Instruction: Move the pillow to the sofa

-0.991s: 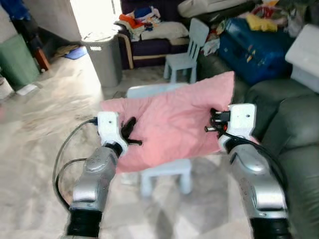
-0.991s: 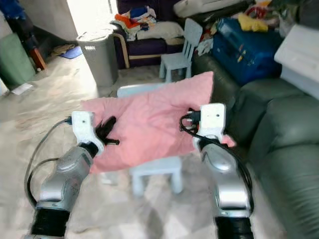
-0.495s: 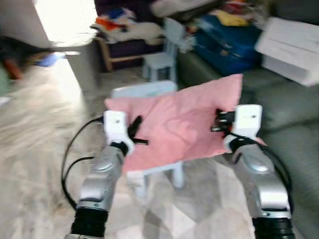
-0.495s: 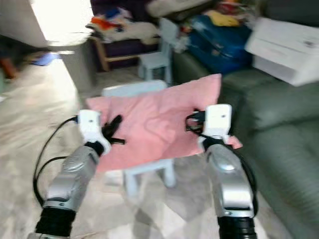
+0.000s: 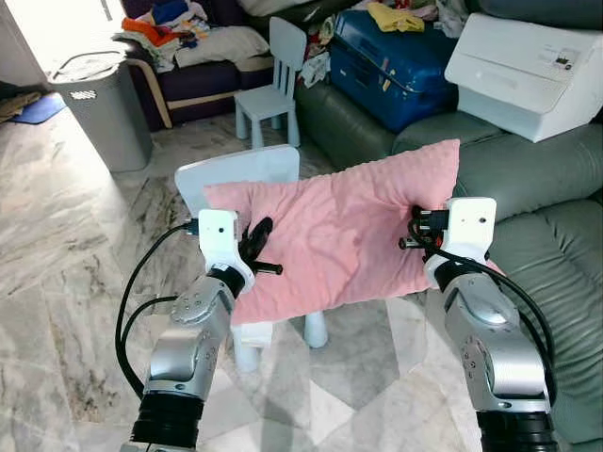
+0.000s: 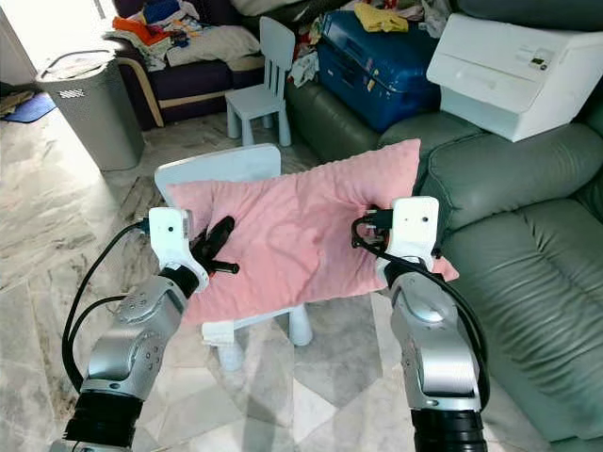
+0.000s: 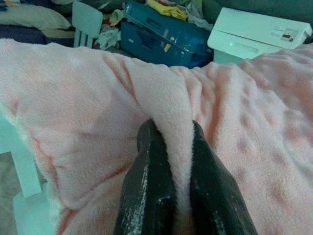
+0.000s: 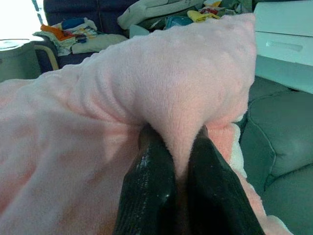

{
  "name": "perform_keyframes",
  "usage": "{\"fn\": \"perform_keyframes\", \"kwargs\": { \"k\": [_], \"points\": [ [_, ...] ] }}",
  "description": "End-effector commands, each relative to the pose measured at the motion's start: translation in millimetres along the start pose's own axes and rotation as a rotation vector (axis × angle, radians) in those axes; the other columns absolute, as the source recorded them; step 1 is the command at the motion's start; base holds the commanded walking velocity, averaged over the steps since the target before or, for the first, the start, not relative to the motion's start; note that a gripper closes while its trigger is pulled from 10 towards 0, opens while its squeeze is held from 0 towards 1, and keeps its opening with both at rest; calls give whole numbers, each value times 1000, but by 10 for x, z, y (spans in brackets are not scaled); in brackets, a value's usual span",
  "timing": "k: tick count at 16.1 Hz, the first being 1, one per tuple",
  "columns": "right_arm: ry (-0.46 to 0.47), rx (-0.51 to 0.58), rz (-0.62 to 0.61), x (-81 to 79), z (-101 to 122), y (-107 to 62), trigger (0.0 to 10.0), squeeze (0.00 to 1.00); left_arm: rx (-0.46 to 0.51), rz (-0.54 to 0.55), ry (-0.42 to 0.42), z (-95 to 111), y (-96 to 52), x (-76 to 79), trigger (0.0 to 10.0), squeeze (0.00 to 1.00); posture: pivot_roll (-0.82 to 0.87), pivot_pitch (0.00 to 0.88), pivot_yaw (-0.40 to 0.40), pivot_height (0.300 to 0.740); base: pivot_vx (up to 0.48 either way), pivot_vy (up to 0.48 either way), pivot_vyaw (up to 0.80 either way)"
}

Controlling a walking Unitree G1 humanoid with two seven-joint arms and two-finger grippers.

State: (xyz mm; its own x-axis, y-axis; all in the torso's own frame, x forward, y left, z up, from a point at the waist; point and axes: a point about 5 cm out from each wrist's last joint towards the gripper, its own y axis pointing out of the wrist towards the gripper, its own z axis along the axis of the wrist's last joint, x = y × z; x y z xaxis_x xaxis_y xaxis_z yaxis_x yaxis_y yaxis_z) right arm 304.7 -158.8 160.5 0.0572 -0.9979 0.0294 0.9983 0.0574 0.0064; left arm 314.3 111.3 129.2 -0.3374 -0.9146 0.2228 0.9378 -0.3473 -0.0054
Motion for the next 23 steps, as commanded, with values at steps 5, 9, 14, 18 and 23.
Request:
{"fn": "perform_keyframes", "kwargs": {
  "k": [5,9,14,18,23],
  "points": [
    [-3,34,26,-50,89,18,10000,0,10,-43,-7,30,7,49,10000,0,-74,0,52,740,0,0,-788],
    [-1,30,28,-56,82,7,10000,0,3,-59,-13,11,-2,72,10000,0,-76,0,52,740,256,0,-784],
    [-1,29,29,-49,82,2,10000,0,0,-70,-17,0,-8,91,10000,0,-80,0,51,740,0,0,-785],
    [-2,27,27,-46,80,-5,10000,0,-4,-77,-21,-8,-11,102,10000,0,-82,0,52,740,0,0,-786],
    [-2,25,28,-48,81,-10,10000,0,-2,-87,-32,-11,-15,114,10000,0,-84,0,53,740,239,0,-784]
  ]
}}
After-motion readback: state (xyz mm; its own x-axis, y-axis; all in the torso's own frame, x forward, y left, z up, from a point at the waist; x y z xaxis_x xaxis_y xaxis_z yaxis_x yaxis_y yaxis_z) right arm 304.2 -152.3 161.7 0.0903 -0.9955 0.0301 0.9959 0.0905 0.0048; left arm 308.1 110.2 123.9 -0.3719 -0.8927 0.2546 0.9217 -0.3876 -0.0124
